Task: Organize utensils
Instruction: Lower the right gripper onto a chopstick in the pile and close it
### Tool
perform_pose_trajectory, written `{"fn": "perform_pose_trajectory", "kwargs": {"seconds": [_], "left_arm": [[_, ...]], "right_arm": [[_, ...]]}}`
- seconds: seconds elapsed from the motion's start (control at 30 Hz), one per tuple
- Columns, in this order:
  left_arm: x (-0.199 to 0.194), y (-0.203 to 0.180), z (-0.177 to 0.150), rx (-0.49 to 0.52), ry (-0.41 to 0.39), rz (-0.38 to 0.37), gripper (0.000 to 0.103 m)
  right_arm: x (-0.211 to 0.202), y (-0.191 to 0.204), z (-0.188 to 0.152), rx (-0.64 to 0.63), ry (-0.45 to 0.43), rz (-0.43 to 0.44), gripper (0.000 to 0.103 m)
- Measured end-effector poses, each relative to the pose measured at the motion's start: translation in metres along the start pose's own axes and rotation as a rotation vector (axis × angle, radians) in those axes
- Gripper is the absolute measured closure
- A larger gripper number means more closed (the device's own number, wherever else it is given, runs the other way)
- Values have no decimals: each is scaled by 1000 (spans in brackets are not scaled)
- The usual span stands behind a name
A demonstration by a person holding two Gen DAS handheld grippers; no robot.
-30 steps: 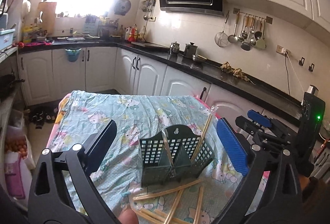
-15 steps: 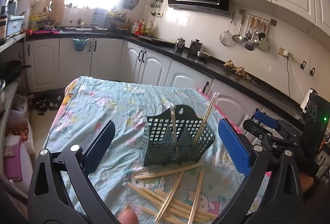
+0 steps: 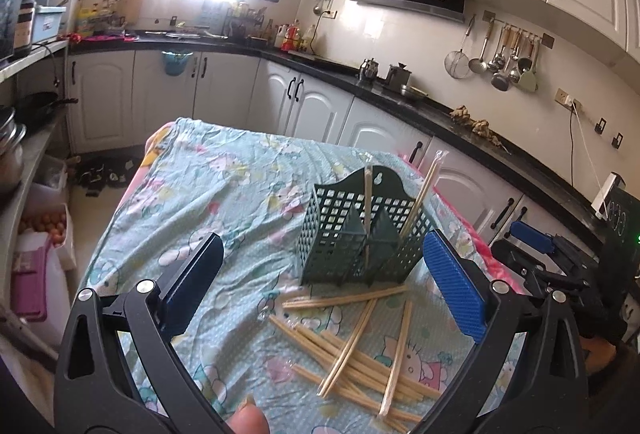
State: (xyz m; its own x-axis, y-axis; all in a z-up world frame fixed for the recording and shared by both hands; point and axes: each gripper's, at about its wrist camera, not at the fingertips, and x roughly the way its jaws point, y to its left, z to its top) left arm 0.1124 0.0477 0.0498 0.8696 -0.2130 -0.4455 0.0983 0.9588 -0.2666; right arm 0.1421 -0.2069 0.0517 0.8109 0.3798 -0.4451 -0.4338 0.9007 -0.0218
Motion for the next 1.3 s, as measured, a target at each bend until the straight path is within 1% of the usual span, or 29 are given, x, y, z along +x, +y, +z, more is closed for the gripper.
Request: {"fn": "perform_pose_trajectory", "kwargs": {"seconds": [0.27, 0.5, 0.63, 0.8, 0.97, 1.1, 1.17, 1.3], "left_arm": [[5, 6, -17, 8, 43, 27, 11], [17, 16, -38, 7, 103, 54, 11], [26, 20, -50, 4, 143, 64, 11], [41, 22, -63, -1, 188, 63, 11], [64, 26, -84, -27, 265, 44, 11], [75, 29, -94, -46, 304, 35, 11], [80, 33, -96, -72, 320, 23, 17], [90, 39, -98, -126, 351, -13, 29]], "right_arm": [[4, 6, -21, -19, 52, 9, 33], [15, 15, -41, -26, 113, 25, 33], [26, 16, -54, -3, 158, 40, 32], [41, 10, -70, 26, 219, 33, 32], [59, -2, -88, 56, 283, -3, 32], [70, -11, -93, 91, 311, -8, 32], [76, -15, -94, 110, 323, -9, 33], [93, -24, -96, 150, 362, -15, 40]]}}
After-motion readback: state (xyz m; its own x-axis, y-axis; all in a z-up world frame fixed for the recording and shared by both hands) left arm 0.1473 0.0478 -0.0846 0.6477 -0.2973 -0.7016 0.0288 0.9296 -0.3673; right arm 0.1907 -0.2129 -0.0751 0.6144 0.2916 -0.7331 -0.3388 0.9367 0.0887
